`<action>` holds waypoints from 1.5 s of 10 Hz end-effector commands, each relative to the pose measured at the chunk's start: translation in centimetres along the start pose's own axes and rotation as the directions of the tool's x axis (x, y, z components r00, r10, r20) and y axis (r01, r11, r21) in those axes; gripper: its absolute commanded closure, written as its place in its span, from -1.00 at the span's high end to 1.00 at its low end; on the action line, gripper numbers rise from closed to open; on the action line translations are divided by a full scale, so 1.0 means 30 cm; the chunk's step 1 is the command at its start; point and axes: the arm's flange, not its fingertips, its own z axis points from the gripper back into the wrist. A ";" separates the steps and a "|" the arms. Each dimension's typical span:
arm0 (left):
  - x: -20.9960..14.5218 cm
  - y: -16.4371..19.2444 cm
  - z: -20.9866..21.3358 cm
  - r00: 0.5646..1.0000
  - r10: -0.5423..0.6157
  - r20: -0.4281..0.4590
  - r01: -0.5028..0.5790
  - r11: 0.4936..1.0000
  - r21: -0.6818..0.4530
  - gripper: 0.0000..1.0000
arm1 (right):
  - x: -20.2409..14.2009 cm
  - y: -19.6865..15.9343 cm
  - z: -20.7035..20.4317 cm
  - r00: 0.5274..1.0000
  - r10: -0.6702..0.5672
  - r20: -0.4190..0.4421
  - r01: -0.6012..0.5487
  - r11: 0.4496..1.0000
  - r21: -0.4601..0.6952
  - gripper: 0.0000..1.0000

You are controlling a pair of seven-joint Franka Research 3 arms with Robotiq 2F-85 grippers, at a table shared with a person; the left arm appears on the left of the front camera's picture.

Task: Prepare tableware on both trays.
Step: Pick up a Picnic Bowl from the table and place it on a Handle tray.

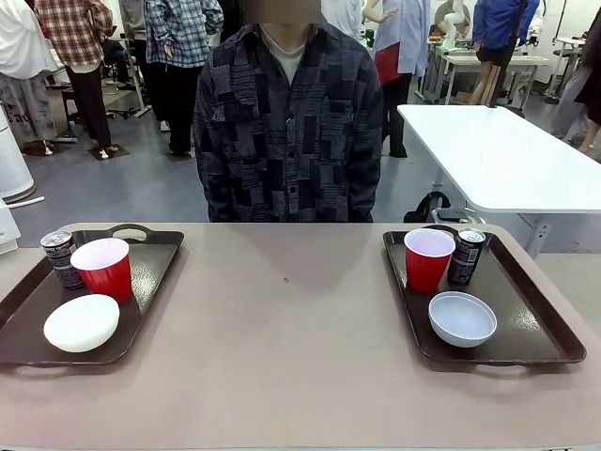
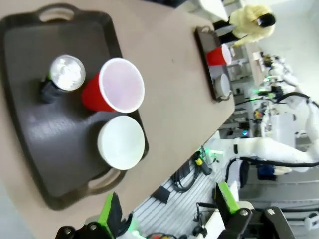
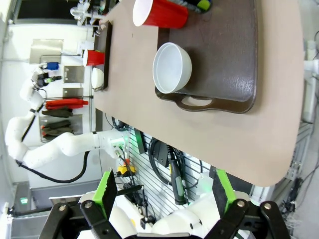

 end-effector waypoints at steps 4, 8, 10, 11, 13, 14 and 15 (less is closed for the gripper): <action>0.052 0.135 0.135 1.000 0.026 0.017 -0.026 0.999 -0.024 1.00 | 0.000 -0.003 -0.002 1.000 0.005 0.011 -0.006 1.000 0.017 1.00; 0.060 0.172 0.118 0.996 0.068 0.061 -0.071 0.996 0.058 1.00 | 0.000 -0.003 -0.002 1.000 0.005 0.011 -0.006 1.000 0.017 1.00; 0.047 0.176 0.149 0.997 0.071 0.027 -0.071 0.997 0.005 1.00 | 0.000 -0.003 -0.002 1.000 0.005 0.011 -0.006 1.000 0.017 1.00; 0.047 0.176 0.149 0.997 0.071 0.027 -0.071 0.997 0.005 1.00 | 0.000 -0.003 -0.002 1.000 0.005 0.011 -0.006 1.000 0.017 1.00; 0.047 0.176 0.149 0.997 0.071 0.027 -0.071 0.997 0.005 1.00 | 0.000 -0.003 -0.002 1.000 0.005 0.011 -0.006 1.000 0.017 1.00; 0.047 0.176 0.149 0.997 0.071 0.027 -0.071 0.997 0.005 1.00 | 0.000 -0.003 -0.002 1.000 0.005 0.011 -0.006 1.000 0.017 1.00; 0.047 0.176 0.149 0.997 0.071 0.027 -0.071 0.997 0.005 1.00 | 0.000 -0.003 -0.002 1.000 0.005 0.011 -0.006 1.000 0.017 1.00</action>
